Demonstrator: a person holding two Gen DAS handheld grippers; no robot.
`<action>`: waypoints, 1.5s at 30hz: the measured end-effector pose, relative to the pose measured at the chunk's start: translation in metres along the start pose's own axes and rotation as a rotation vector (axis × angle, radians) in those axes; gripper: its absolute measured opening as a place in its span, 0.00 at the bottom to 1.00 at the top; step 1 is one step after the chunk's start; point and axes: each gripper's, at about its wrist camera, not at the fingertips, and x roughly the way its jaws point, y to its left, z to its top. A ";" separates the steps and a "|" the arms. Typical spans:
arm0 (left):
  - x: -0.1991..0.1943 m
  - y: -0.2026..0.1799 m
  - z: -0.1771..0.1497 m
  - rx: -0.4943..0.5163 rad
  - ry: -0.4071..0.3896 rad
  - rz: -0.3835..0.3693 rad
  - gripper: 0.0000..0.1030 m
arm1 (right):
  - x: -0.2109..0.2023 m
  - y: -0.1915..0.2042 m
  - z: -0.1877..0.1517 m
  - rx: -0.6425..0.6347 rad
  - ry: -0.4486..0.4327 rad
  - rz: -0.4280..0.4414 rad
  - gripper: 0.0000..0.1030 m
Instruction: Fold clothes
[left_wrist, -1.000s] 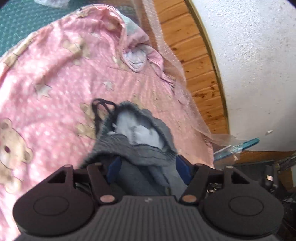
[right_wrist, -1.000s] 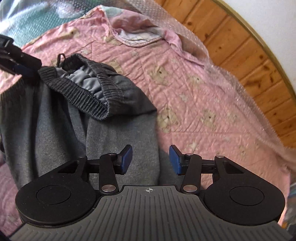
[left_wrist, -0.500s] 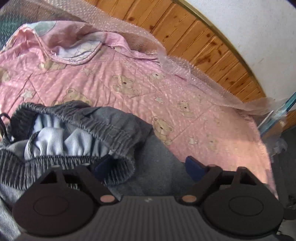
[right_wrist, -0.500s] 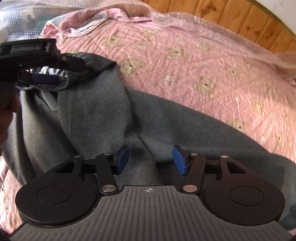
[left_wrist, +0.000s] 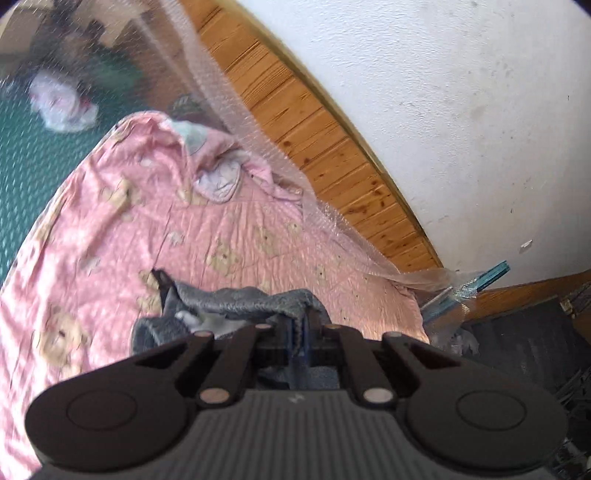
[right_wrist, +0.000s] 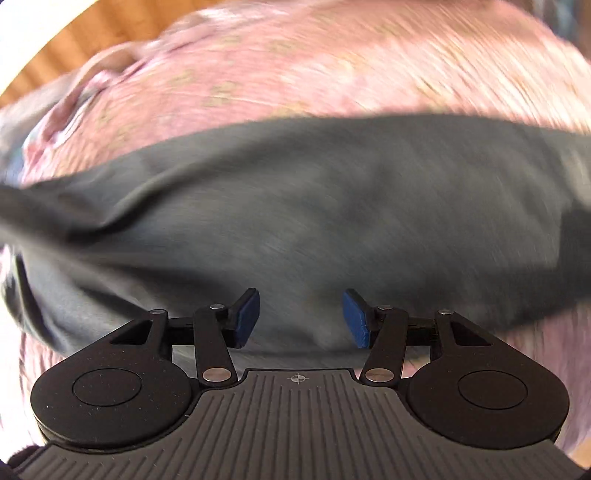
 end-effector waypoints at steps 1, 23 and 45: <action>-0.001 0.005 -0.003 -0.003 0.011 0.020 0.06 | -0.001 -0.016 -0.003 0.069 0.005 0.019 0.52; 0.020 0.021 -0.024 0.045 0.094 -0.133 0.06 | -0.124 -0.105 -0.197 0.902 -0.251 0.089 0.54; -0.052 0.010 -0.094 -0.222 -0.166 0.414 0.60 | -0.144 -0.224 -0.201 0.997 -0.311 0.272 0.59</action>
